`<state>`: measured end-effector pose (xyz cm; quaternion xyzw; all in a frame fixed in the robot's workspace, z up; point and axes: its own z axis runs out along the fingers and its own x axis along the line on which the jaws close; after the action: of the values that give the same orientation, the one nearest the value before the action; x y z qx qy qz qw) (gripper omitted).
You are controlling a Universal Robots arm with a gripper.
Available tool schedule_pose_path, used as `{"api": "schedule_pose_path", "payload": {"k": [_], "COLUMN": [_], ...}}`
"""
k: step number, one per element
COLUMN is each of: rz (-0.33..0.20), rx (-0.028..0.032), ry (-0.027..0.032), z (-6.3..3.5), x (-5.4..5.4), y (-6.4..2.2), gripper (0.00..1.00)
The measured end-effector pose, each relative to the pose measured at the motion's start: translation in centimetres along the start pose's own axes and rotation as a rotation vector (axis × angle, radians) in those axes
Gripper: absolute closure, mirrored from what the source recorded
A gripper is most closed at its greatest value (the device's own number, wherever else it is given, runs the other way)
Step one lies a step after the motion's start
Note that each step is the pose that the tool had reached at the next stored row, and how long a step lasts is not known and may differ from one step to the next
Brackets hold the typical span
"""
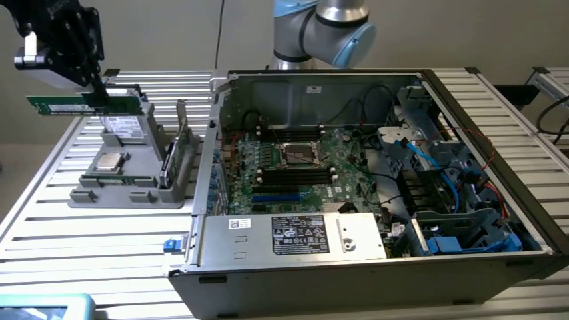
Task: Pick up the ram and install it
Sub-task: 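Pick up the ram and move it above insertion slot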
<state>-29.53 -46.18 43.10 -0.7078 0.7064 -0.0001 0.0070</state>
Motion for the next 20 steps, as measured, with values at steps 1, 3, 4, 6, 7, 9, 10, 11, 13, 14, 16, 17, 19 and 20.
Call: {"api": "schedule_pose_path", "payload": {"k": [1,3,4,6,7,9,10,11,13,14,16,17,19,20], "rz": [0.000,0.000,0.000,0.000,0.000,0.000,0.000,0.000,0.000,0.000,0.000,0.000,0.000,0.000], "rx": [-0.0007,-0.0021,-0.0034,-0.0089,-0.0128,-0.0201,-0.0233,-0.0262,-0.0299,-0.0310,-0.0318,-0.0320,-0.0322,-0.0322], "ry": [0.0001,0.0001,0.0000,0.0000,0.0001,0.0001,0.0001,0.0001,0.0001,0.0000,0.0000,0.0000,0.0001,0.0000], "z": [-0.16,-0.29,-0.31,-0.31,-0.31,-0.30,-0.29,-0.29,-0.29,-0.28,-0.27,-0.26,-0.26,-0.25], "x": [0.0,0.0,0.0,0.0,0.0,0.0,0.0,0.1,0.1,0.1,0.1,0.1,0.1,0.1], "y": [-0.45,-1.37,-1.80,-2.60,-2.97,-3.76,-4.14,-4.55,-5.42,-5.88,-6.78,-7.26,-8.17,-8.61], "gripper": [0.86,0.86,0.86,0.86,0.86,0.86,0.86,0.86,0.86,0.86,0.86,0.86,0.86,0.86]}}
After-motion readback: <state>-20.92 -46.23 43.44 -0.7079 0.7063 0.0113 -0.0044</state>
